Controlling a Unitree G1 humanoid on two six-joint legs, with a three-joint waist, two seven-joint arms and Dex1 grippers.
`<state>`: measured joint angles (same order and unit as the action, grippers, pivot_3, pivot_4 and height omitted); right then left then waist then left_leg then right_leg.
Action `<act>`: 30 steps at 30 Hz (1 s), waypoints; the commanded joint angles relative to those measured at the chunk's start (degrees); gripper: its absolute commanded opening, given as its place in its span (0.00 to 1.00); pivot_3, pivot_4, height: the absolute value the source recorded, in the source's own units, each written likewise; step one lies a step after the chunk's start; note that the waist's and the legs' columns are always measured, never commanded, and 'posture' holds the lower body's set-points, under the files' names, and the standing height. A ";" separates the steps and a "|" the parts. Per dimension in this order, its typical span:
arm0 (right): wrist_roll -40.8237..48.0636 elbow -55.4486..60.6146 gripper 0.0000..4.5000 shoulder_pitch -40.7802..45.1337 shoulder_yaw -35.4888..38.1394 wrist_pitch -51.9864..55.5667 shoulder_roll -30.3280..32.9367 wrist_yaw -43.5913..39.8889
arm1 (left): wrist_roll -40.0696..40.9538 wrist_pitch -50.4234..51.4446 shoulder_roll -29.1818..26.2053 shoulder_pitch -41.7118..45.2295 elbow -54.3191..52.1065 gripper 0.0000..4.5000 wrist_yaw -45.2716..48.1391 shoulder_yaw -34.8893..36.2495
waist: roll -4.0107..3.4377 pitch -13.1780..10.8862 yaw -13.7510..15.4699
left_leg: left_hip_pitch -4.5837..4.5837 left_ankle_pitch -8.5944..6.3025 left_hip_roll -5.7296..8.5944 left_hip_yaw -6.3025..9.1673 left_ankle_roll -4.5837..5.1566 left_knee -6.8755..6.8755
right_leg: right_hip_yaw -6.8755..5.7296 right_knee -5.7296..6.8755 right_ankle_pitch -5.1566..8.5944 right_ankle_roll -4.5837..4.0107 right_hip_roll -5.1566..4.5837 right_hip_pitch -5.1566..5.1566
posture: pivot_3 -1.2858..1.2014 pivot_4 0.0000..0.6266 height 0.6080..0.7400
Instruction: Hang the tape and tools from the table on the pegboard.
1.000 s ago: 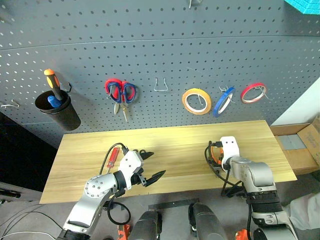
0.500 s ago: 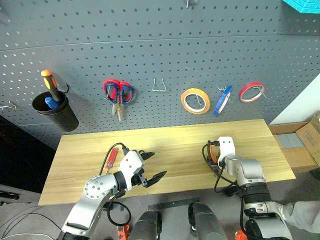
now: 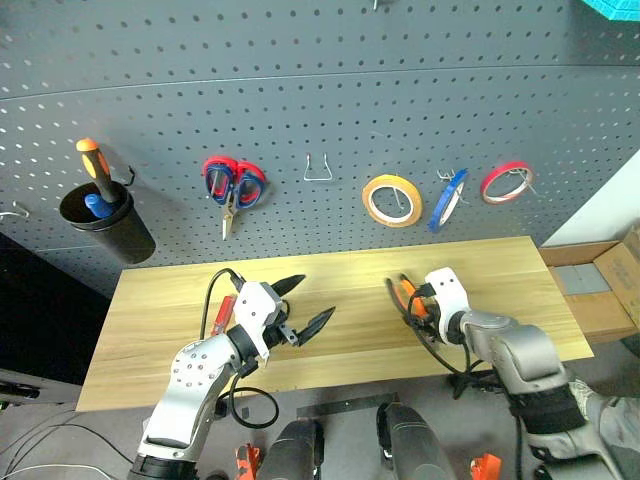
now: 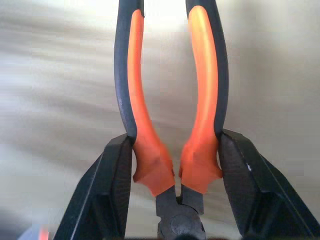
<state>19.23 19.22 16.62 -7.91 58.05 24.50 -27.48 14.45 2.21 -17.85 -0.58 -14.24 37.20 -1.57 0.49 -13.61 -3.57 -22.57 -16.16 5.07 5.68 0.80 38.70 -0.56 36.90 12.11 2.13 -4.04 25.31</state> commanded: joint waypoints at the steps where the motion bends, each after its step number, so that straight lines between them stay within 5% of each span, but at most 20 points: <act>1: 11.72 12.97 0.45 3.96 5.28 -3.86 -2.03 -7.92 | 1.17 -4.21 1.49 -2.00 -5.32 0.95 -5.08 5.27 | 0.27 -0.17 -0.14 | 0.00 -0.01 -0.10 -0.01 -0.02 0.00 | -0.02 -0.02 0.05 0.08 0.06 0.00 | 0.49 0.40 1.00; 6: 15.90 10.45 0.45 14.59 9.05 -11.85 -9.36 -7.11 | 1.50 -3.95 3.07 -0.42 -8.77 0.95 -9.89 7.24 | 0.35 -0.22 1.36 | -0.01 -0.02 -0.12 0.00 -0.08 0.10 | -0.04 -0.10 0.14 0.31 0.10 -0.07 | 0.50 0.37 1.00; 14: 4.69 -2.73 0.45 30.67 1.94 -25.96 -16.79 -2.61 | -1.11 -6.04 3.39 2.86 -9.14 0.95 -15.14 8.40 | 0.41 -0.17 2.41 | -0.02 0.21 0.06 0.18 -0.49 0.05 | -0.07 0.02 -0.19 -0.17 0.07 0.03 | 0.52 0.31 1.00; 23: -10.94 -36.40 0.45 41.30 2.70 -54.48 -25.29 10.25 | -3.43 -7.94 4.15 0.55 -8.44 0.95 -17.70 7.39 | 0.41 -0.17 2.31 | -0.18 0.30 0.14 0.17 -0.70 -0.04 | -0.01 0.08 -0.25 -0.28 0.06 0.34 | 0.54 0.31 1.00; 30: -11.71 -49.29 0.45 45.76 4.74 -64.29 -28.15 12.02 | -3.64 -7.49 4.31 -0.69 -9.61 0.95 -18.81 7.35 | 0.41 -0.17 2.42 | -0.17 0.32 0.15 0.13 -0.72 -0.03 | -0.01 0.17 -0.31 -0.37 0.07 0.37 | 0.55 0.31 1.00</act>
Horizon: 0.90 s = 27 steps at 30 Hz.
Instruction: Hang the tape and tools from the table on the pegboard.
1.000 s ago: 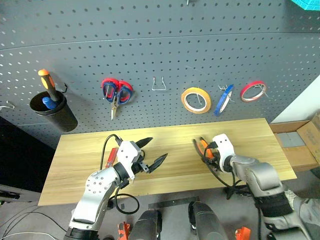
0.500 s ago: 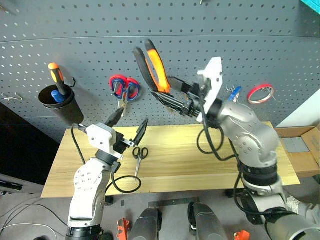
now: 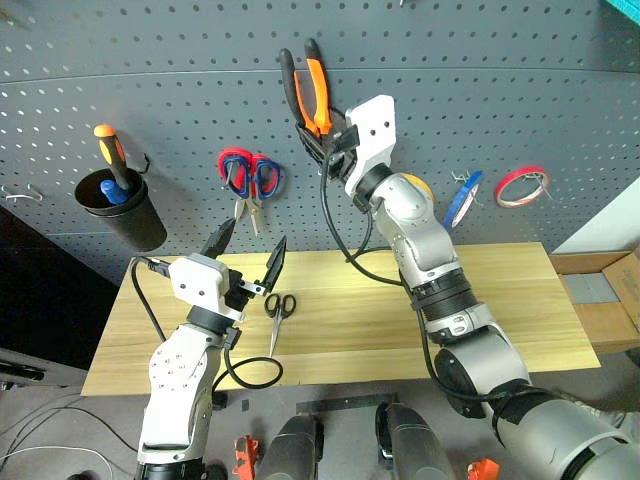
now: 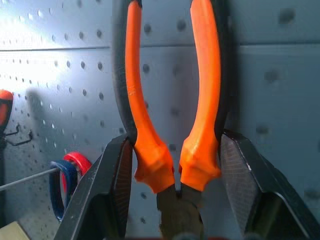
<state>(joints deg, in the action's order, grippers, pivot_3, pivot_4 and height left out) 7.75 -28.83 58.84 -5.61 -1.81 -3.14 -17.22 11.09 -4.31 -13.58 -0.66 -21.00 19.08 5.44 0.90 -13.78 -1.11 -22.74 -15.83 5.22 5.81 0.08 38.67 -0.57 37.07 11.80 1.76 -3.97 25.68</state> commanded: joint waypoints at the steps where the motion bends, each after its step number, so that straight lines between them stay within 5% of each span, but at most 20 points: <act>1: -0.32 -2.33 0.45 3.70 2.58 -5.24 -0.67 2.04 | -0.28 -0.89 -0.04 -0.78 -3.05 0.95 -0.70 0.28 | 0.00 0.00 -0.05 | 0.02 0.01 0.00 0.01 -0.02 0.00 | 0.00 0.02 -0.02 -0.03 0.01 0.00 | 0.55 0.31 1.00; 27: -7.24 5.33 0.45 -9.91 -0.15 -3.69 -1.42 8.91 | -0.16 0.10 -1.57 0.07 -2.55 0.95 -0.65 0.34 | 0.10 0.25 1.02 | 0.11 0.08 -0.01 0.04 -0.07 -0.01 | 0.01 -0.01 -0.08 -0.05 0.04 -0.08 | 0.54 0.31 1.00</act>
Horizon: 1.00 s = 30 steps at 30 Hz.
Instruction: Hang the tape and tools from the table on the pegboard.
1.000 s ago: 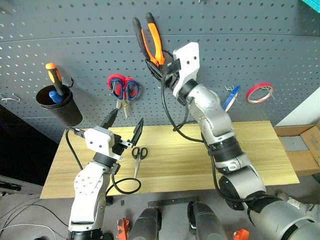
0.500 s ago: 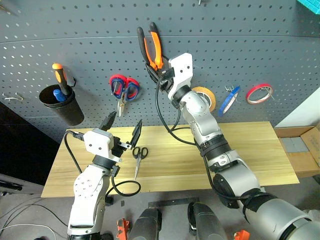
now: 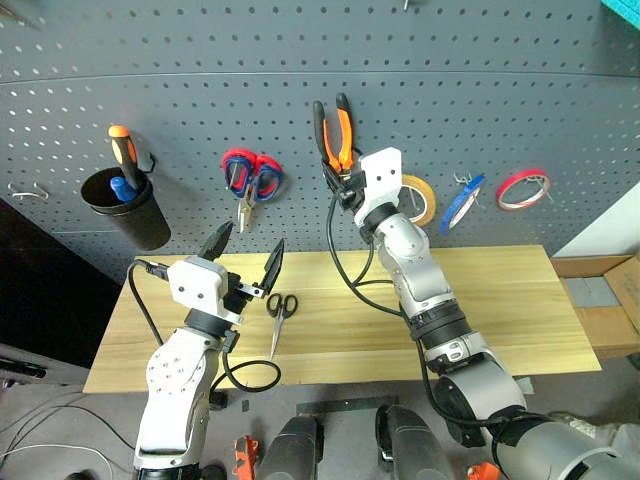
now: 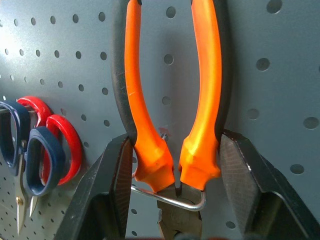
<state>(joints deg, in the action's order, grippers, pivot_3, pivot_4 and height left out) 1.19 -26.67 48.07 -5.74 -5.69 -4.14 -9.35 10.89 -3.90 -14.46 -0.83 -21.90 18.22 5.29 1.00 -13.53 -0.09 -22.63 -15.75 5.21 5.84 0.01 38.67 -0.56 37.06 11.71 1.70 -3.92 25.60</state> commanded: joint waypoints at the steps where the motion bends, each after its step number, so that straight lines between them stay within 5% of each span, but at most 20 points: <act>1: -1.38 3.43 0.45 0.74 -0.22 0.91 -0.36 1.65 | 0.07 -0.24 -0.77 0.27 -1.61 0.95 0.24 0.52 | 0.00 0.00 0.00 | 0.00 0.00 0.00 0.00 0.00 0.00 | 0.00 0.00 0.00 0.00 0.00 0.00 | 0.54 0.31 1.00; 3: -1.81 4.05 0.45 0.41 -0.38 1.89 -0.52 2.13 | 0.22 0.26 -0.95 0.30 -1.52 0.95 0.17 0.61 | 0.00 0.00 -0.01 | 0.00 0.00 0.00 0.01 0.00 0.00 | 0.00 0.00 0.00 0.00 0.00 -0.01 | 0.54 0.31 1.00; 11: -0.20 9.88 1.00 -2.23 -0.17 5.43 -0.45 -0.70 | -0.85 5.00 -1.32 0.19 0.14 0.95 -1.30 0.41 | 0.00 0.00 -0.05 | 0.01 0.00 0.01 0.01 0.01 0.01 | 0.00 0.01 0.00 0.00 0.00 -0.03 | 0.53 0.33 1.00; 19: 3.17 26.98 1.00 -9.28 -3.80 20.69 12.83 -17.09 | -0.74 13.23 -3.69 -1.07 3.01 0.95 1.15 -1.88 | -0.01 -0.01 -0.15 | 0.01 -0.02 0.00 0.03 0.03 0.02 | -0.03 -0.05 0.01 0.01 0.00 -0.08 | 0.52 0.34 1.00; 26: 20.49 50.09 1.00 -24.86 -5.24 46.55 29.55 -34.71 | -4.47 29.06 -3.31 -0.06 7.36 0.95 -2.95 -5.11 | 0.00 -0.05 -0.22 | -0.02 -0.20 -0.04 0.15 0.36 0.05 | -0.11 -0.17 0.04 0.05 -0.02 -0.22 | 0.50 0.36 1.00; 30: 14.22 46.14 1.00 -31.92 -10.19 40.75 30.44 -32.69 | -8.36 38.97 -1.89 3.23 10.74 0.95 -6.72 -8.55 | 0.01 -0.06 -0.90 | 0.16 -0.21 -0.06 0.06 0.37 0.08 | -0.07 -0.16 0.22 0.35 -0.03 -0.40 | 0.50 0.37 1.00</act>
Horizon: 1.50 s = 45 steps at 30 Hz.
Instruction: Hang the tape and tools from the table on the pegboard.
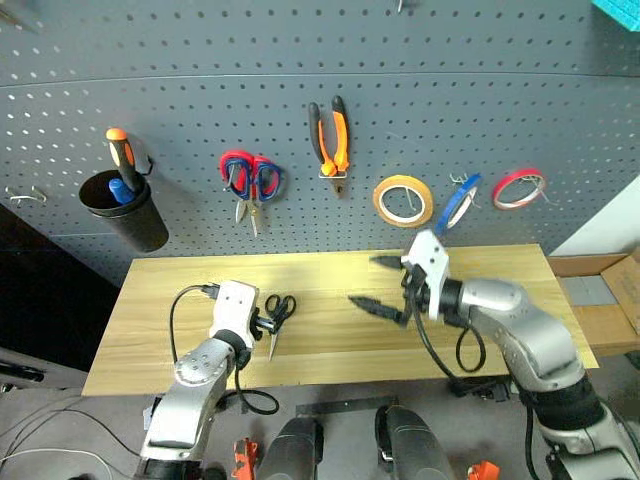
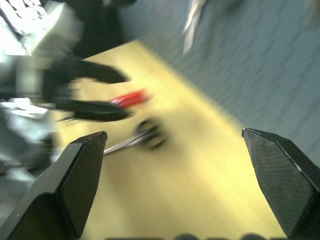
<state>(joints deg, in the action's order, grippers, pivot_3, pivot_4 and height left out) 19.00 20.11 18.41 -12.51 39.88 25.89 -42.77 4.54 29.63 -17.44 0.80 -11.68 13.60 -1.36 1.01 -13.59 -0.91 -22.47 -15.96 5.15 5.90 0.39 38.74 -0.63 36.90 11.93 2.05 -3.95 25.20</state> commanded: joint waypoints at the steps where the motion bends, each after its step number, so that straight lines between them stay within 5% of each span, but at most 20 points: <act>1: -5.57 -1.27 1.00 -3.09 -4.91 -7.14 0.36 1.31 | -2.20 7.62 1.75 2.48 0.93 0.95 -2.77 -2.28 | 0.04 -0.03 -0.28 | 0.01 0.01 0.02 -0.02 0.01 0.02 | 0.00 0.00 0.02 0.04 -0.02 -0.02 | 0.50 0.38 1.00; 16: -9.51 -0.74 1.00 -7.63 -7.92 -9.92 -1.20 3.36 | -4.35 18.96 10.39 8.96 9.68 0.95 -12.03 0.17 | 0.13 -0.08 -0.74 | -0.05 0.11 0.05 0.00 -0.22 0.07 | -0.01 0.03 -0.14 -0.12 -0.08 0.04 | 0.48 0.40 1.00; 29: -9.83 0.76 1.00 -7.83 -7.64 -8.70 -1.23 3.82 | -1.96 28.05 12.13 11.90 17.38 0.95 -11.53 4.02 | 0.09 -0.05 -0.75 | 0.41 0.01 0.05 -0.01 -0.04 0.06 | -0.02 0.01 0.04 0.18 -0.10 -0.44 | 0.48 0.39 1.00; 41: -9.61 -0.80 1.00 -6.23 -6.94 -9.01 -1.79 3.93 | -2.66 25.86 10.54 12.86 16.58 0.07 -11.38 3.24 | 0.09 -0.05 -0.79 | 0.97 -0.02 0.04 0.04 -0.04 0.00 | -0.01 -0.07 0.21 0.43 -0.11 -1.02 | 0.48 0.38 1.00; 45: -9.28 -1.26 1.00 -5.42 -6.72 -9.35 -1.77 3.40 | -4.02 20.86 7.63 11.20 13.02 0.02 -9.65 0.74 | 0.10 -0.06 -0.79 | 0.93 -0.02 0.04 0.06 -0.05 0.00 | -0.02 -0.07 0.21 0.43 -0.11 -0.99 | 0.48 0.37 1.00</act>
<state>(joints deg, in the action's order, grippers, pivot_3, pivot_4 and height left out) 9.06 18.15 12.17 -20.29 31.35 24.29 -38.82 2.10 52.80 -8.08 13.45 3.64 3.23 1.08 1.12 -13.65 -1.70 -21.56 -15.99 5.19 5.96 0.33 38.73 -0.65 36.82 12.14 2.48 -4.06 24.25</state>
